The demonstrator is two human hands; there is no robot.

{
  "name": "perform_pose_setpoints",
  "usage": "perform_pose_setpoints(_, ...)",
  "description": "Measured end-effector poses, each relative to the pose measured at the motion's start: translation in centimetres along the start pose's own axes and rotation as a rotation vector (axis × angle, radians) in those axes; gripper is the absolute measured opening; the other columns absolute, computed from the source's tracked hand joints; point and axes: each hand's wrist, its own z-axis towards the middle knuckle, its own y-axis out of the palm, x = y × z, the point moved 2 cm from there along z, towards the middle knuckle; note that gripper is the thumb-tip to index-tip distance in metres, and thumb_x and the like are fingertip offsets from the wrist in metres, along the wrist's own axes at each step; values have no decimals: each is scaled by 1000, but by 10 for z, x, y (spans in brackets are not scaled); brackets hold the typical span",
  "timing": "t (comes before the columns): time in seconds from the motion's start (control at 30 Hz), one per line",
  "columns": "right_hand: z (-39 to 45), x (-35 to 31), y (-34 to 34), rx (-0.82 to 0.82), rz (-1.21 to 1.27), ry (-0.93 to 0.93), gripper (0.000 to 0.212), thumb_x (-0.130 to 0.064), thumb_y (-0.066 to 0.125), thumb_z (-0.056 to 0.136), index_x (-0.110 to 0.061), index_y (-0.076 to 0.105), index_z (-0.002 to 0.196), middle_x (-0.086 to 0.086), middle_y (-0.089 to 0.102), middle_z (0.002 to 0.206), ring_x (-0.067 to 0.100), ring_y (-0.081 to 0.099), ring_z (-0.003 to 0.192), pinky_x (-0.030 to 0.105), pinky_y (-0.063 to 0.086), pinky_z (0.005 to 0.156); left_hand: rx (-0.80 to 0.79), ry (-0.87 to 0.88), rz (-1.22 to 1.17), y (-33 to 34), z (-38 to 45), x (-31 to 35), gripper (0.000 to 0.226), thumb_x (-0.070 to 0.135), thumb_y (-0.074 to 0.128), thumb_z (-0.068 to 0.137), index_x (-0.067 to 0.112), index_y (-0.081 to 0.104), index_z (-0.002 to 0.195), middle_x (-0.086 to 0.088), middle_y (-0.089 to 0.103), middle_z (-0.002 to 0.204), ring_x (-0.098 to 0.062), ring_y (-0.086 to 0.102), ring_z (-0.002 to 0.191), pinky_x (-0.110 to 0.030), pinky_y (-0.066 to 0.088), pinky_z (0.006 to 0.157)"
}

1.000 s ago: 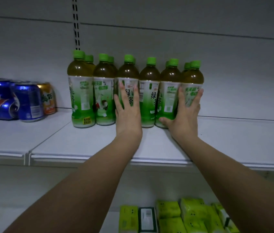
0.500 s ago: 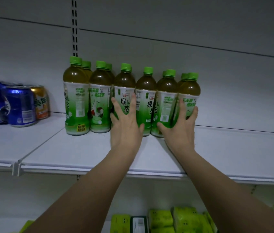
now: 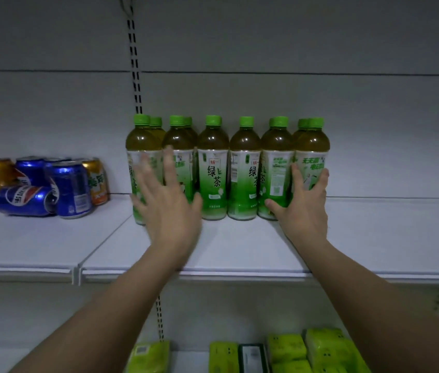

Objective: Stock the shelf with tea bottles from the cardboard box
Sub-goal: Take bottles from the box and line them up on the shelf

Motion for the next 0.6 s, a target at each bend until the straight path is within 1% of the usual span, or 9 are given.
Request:
perform_pose_setpoints(0.03, -1, 0, 0, -1, 3, 8, 93, -46, 72, 80, -39, 12, 151, 10, -12, 161, 37, 19, 144, 52, 40, 104, -33, -98, -33, -4, 4, -13, 112, 43, 71, 79, 38, -16, 149, -3, -19, 160, -30, -10, 149, -63, 11, 115)
perform_pose_setpoints(0.1, -4, 1, 0, -3, -5, 17, 92, -46, 71, 80, -38, 13, 152, 10, -12, 161, 38, 19, 144, 52, 40, 104, -149, -259, -95, -4, 8, -30, 125, 52, 75, 72, 37, -23, 147, -7, -23, 159, -34, -10, 148, -66, 10, 113)
perform_pose_setpoints(0.17, -5, 1, 2, 0, -22, 7, 92, -46, 70, 81, -36, 12, 152, 11, -12, 161, 38, 19, 144, 52, 41, 104, -236, -343, -136, 8, 10, -34, 136, 57, 79, 65, 34, -29, 145, -12, -19, 160, -38, -6, 148, -66, 11, 113)
perform_pose_setpoints(0.27, -4, -1, 4, 0, -27, -4, 92, -46, 69, 82, -36, 12, 153, 11, -13, 161, 38, 18, 145, 51, 40, 105, -225, -410, -139, 25, 24, -34, 147, 59, 82, 56, 30, -31, 144, -15, -13, 160, -41, -2, 147, -63, 12, 114)
perform_pose_setpoints(0.33, -3, -1, 5, -1, -22, -8, 91, -45, 70, 82, -36, 13, 152, 10, -13, 162, 37, 17, 146, 50, 40, 105, -214, -435, -139, 34, 35, -42, 151, 60, 84, 51, 31, -31, 144, -15, -9, 161, -40, 1, 148, -62, 13, 114)
perform_pose_setpoints(0.43, -2, 3, 6, 3, -13, -17, 91, -44, 71, 81, -37, 14, 152, 9, -12, 162, 36, 17, 146, 49, 41, 105, -231, -419, -170, 45, 41, -52, 154, 61, 85, 47, 33, -31, 144, -14, -6, 161, -37, 2, 148, -62, 15, 115)
perform_pose_setpoints(0.6, -4, 3, 4, 0, -23, -14, 90, -46, 70, 81, -38, 14, 152, 9, -12, 162, 35, 18, 146, 49, 40, 105, -224, -386, -193, 45, 36, -51, 155, 63, 84, 46, 32, -31, 144, -14, -9, 161, -35, -1, 148, -63, 14, 114)
